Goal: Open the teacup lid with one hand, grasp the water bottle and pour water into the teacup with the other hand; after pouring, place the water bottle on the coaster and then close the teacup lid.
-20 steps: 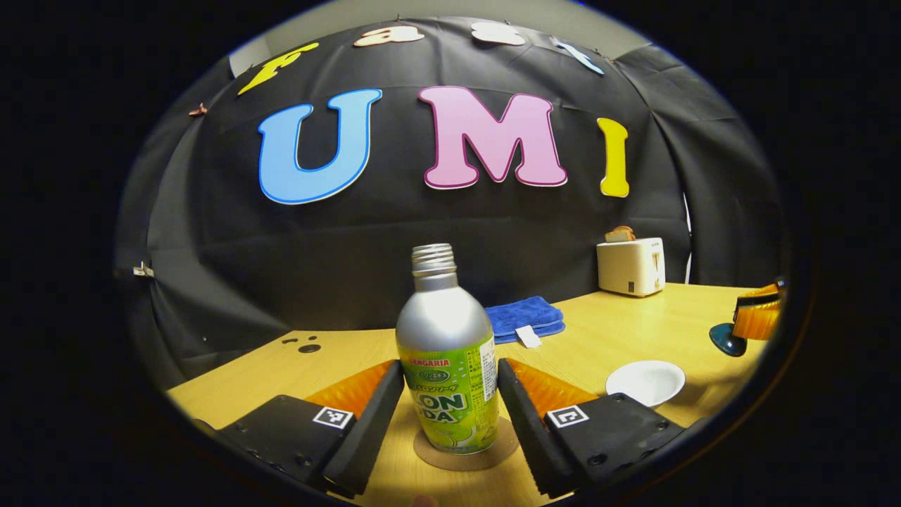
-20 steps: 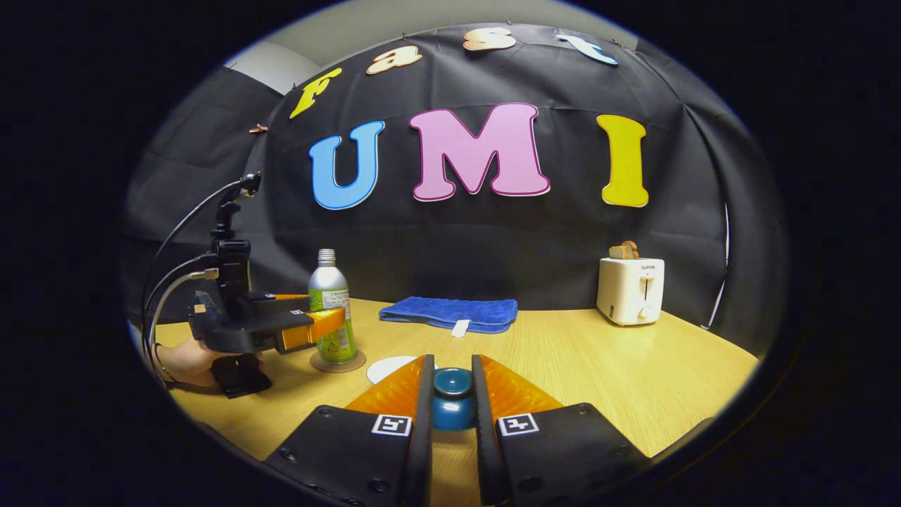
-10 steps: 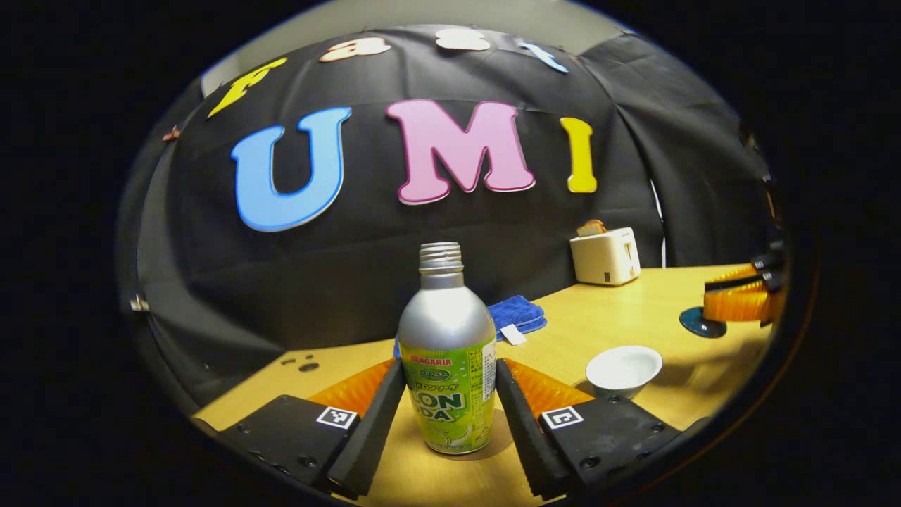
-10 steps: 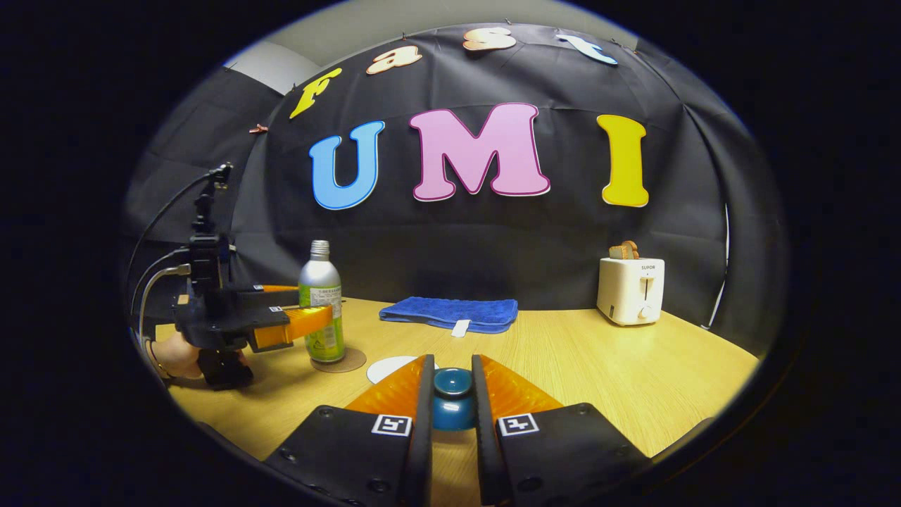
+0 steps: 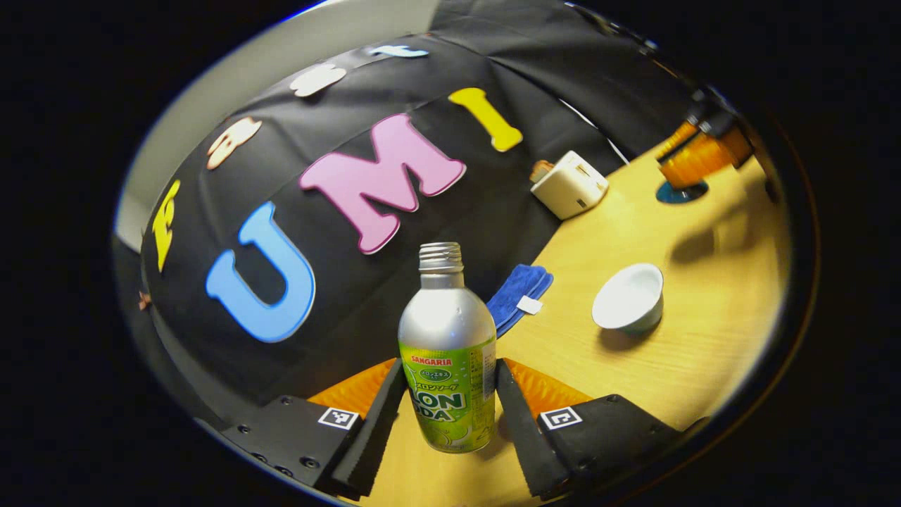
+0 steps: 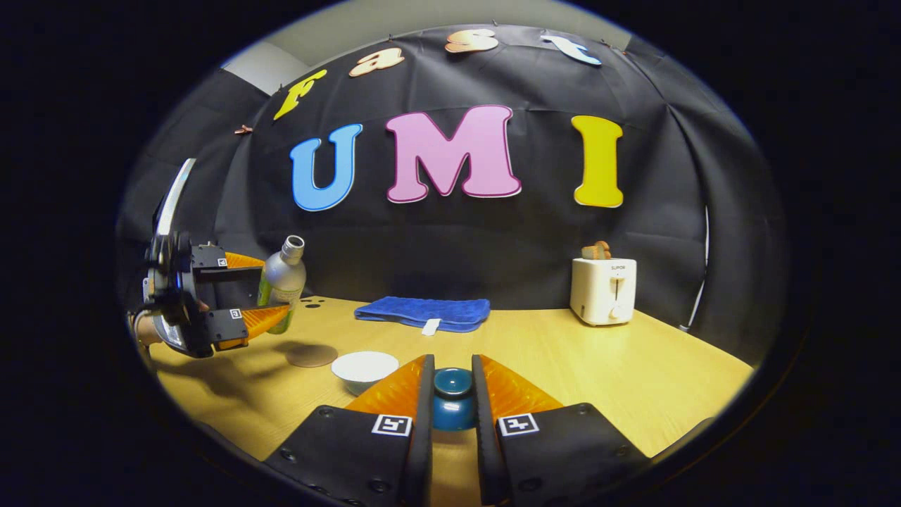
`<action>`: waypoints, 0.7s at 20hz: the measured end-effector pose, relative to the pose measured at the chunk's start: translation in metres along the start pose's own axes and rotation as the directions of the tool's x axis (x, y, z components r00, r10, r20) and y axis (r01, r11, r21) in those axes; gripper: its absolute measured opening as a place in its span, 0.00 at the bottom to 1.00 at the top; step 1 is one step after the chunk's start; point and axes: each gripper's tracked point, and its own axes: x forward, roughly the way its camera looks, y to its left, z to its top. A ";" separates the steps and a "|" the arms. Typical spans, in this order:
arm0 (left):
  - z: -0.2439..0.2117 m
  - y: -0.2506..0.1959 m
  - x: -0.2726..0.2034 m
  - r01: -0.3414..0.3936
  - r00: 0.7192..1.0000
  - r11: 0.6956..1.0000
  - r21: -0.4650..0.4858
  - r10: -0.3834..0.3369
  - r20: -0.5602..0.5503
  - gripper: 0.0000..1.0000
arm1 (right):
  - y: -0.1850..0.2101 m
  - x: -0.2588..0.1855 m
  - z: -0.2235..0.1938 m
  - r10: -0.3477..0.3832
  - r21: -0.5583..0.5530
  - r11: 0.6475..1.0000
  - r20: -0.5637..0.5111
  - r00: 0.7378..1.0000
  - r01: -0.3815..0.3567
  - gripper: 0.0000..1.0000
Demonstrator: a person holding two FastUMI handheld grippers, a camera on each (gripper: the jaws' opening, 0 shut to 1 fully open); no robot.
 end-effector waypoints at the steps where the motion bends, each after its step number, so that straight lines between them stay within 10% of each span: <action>1: 0.001 -0.006 0.000 0.026 1.000 0.998 0.059 -0.026 -0.008 0.78 | -0.005 -0.002 0.001 -0.010 0.000 1.000 0.001 1.000 0.010 0.30; 14: 0.008 -0.033 0.006 0.077 0.997 0.825 0.560 -0.066 -0.041 0.78 | -0.009 -0.005 0.001 -0.007 0.001 1.000 0.001 1.000 0.007 0.30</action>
